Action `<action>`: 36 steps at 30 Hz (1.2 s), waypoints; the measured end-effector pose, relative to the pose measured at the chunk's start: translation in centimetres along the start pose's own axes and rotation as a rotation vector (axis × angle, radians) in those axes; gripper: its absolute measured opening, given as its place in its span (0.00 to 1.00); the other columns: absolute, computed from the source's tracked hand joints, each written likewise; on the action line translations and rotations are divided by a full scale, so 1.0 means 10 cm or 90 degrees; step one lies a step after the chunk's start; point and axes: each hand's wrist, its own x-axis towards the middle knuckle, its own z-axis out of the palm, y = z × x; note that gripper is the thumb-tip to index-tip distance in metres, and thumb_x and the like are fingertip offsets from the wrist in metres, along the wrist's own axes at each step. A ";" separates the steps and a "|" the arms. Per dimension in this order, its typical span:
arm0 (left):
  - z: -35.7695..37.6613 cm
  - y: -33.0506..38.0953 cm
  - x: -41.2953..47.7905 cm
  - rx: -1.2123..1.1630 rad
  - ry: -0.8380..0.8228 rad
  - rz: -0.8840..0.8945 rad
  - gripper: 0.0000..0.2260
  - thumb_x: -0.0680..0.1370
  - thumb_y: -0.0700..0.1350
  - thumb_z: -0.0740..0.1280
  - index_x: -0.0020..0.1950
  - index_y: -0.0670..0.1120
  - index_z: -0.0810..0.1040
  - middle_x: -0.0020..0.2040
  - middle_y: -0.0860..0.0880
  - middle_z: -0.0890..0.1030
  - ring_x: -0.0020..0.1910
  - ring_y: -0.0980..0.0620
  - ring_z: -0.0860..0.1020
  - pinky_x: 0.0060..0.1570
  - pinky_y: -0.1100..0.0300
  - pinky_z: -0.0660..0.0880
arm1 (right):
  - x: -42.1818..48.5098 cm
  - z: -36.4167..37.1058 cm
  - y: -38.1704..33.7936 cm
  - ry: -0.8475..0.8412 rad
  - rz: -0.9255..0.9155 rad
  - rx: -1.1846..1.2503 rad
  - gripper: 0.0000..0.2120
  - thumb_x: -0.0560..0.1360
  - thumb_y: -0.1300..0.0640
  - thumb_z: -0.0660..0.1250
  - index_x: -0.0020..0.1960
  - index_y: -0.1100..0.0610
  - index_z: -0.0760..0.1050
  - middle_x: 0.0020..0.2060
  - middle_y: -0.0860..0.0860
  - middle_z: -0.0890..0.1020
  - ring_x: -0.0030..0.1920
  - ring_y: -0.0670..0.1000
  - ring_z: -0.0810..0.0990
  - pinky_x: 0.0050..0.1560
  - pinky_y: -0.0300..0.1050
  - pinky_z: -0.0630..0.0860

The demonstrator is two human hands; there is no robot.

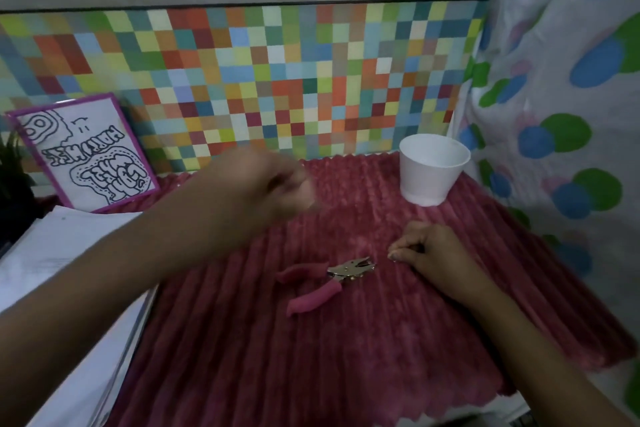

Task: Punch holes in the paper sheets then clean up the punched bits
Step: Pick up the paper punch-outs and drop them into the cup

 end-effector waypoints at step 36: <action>1.32 0.38 2.35 -0.246 0.035 -0.025 0.15 0.81 0.43 0.62 0.38 0.35 0.77 0.37 0.40 0.74 0.38 0.46 0.74 0.38 0.56 0.67 | 1.26 -1.21 -0.07 0.094 0.231 -0.281 0.06 0.73 0.64 0.70 0.47 0.64 0.85 0.44 0.61 0.86 0.45 0.57 0.82 0.43 0.44 0.73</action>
